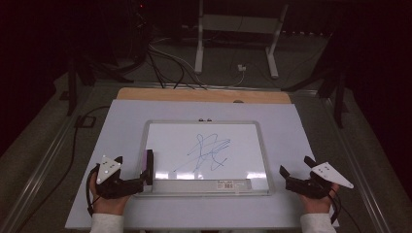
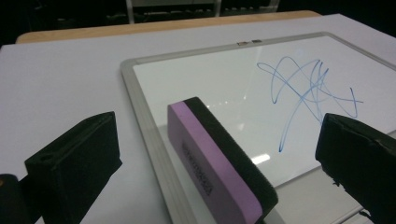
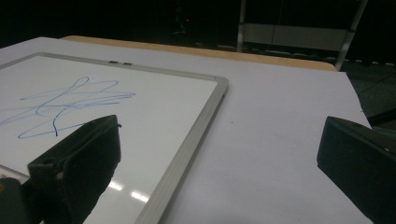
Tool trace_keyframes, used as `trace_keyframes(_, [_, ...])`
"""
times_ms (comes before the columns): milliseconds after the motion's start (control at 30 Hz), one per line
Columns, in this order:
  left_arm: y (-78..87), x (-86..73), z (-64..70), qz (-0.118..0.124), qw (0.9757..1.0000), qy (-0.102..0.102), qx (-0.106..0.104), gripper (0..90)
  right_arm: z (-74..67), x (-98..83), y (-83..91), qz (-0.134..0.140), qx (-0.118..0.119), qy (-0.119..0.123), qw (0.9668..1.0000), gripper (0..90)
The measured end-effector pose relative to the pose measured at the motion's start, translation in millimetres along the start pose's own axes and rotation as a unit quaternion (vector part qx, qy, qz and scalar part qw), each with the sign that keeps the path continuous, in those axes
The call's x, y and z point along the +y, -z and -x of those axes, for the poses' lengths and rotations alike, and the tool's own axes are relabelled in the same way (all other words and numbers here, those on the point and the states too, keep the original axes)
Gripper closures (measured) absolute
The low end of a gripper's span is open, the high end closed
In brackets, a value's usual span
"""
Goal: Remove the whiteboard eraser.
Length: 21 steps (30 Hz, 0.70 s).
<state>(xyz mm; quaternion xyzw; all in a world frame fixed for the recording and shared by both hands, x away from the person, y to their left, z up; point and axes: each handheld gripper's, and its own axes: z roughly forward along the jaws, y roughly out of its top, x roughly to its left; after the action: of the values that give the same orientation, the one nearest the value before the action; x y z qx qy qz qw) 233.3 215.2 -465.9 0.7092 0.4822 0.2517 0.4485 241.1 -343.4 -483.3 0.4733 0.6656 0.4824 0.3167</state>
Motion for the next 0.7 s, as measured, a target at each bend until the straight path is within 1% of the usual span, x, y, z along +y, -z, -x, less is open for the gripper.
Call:
trace_keyframes(267, [-8.5, -2.4, 6.9, -0.018, 0.9998, -0.006, -0.006, 0.8, 0.2, 0.2, 0.0, 0.001, -0.001, -0.001, 1.0, 0.0])
trace_keyframes(700, [-14.7, -7.7, 8.8, -0.041, 0.9991, -0.006, -0.005, 1.3, -0.4, 0.2, -0.9, 0.0, 0.0, -0.001, 1.0, 0.0])
